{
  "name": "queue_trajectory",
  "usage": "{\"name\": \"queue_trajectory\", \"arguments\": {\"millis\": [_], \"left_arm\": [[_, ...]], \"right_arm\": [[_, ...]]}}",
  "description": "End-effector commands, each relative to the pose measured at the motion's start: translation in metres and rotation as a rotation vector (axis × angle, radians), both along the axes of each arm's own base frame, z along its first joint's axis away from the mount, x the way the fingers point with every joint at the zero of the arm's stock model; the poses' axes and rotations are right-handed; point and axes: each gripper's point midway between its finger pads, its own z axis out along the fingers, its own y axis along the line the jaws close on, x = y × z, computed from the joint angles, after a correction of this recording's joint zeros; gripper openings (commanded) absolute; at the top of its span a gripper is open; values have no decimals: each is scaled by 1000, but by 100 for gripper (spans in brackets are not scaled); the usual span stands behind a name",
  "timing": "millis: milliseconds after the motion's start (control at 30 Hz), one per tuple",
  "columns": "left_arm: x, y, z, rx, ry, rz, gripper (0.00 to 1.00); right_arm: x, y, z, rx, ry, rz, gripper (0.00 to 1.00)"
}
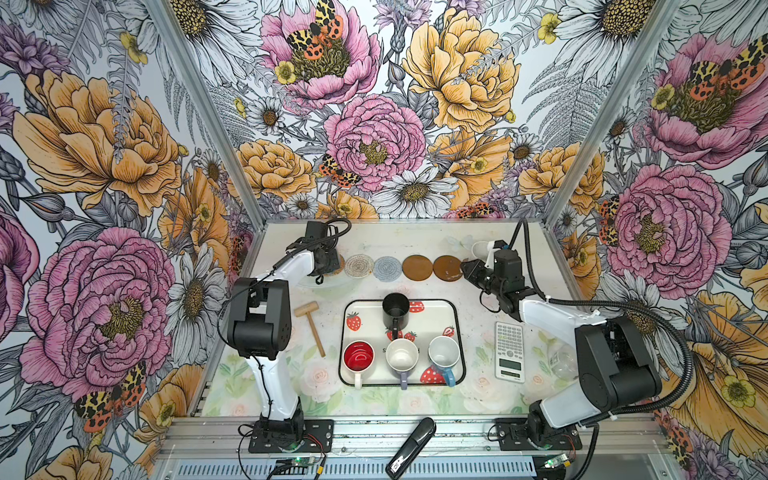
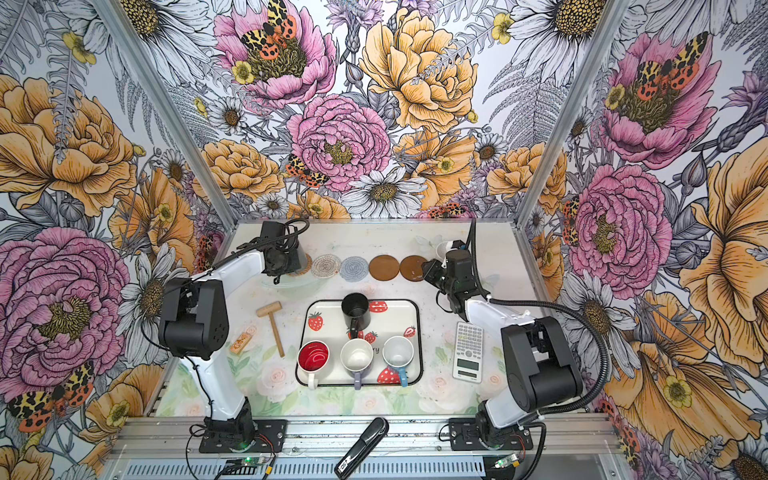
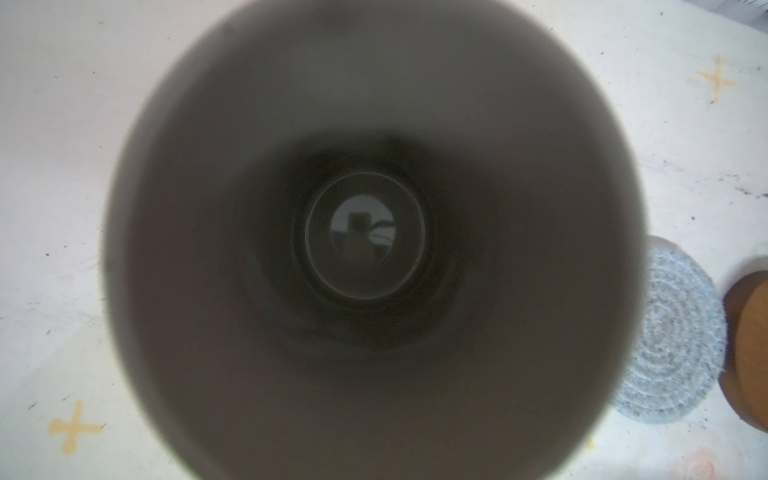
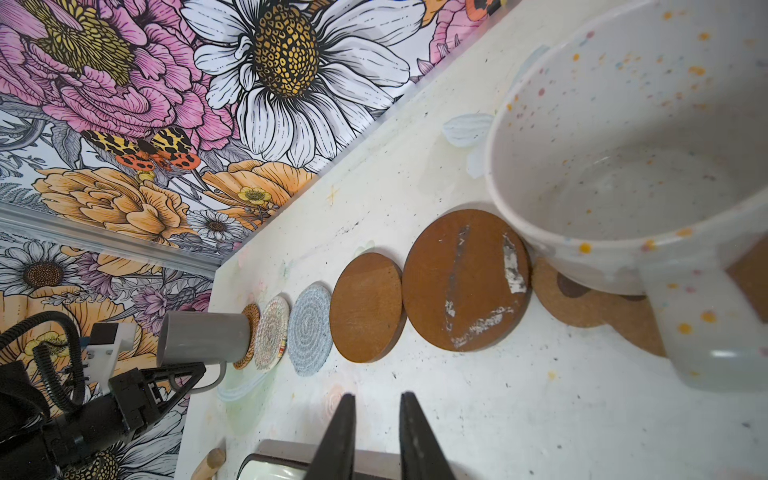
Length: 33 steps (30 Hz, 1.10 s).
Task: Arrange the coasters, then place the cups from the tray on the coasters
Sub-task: 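Lower the grey mug onto the woven rattan coaster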
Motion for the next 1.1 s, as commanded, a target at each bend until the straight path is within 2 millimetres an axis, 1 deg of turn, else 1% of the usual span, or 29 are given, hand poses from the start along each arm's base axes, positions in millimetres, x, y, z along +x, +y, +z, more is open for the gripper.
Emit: {"name": "queue_trajectory", "arguments": {"millis": [0,200,767,800,967,1067], "left_arm": [[27,7,33,16,-132,9,0],[28,8,38,18,-143,10,0],[26,5,30,15,-125,4,0],[26,6,30,14,-123,4,1],[25,5,30,19,-122,2,12],[25,5,31,24,-123,1,17]], "right_arm": [[8,0,11,17,-28,-3,22],[9,1,12,18,-30,-2,22],[9,1,12,18,-28,1,22],[9,1,12,18,-28,2,22],[8,1,11,19,-27,2,22],[8,1,12,19,-28,2,22]]}}
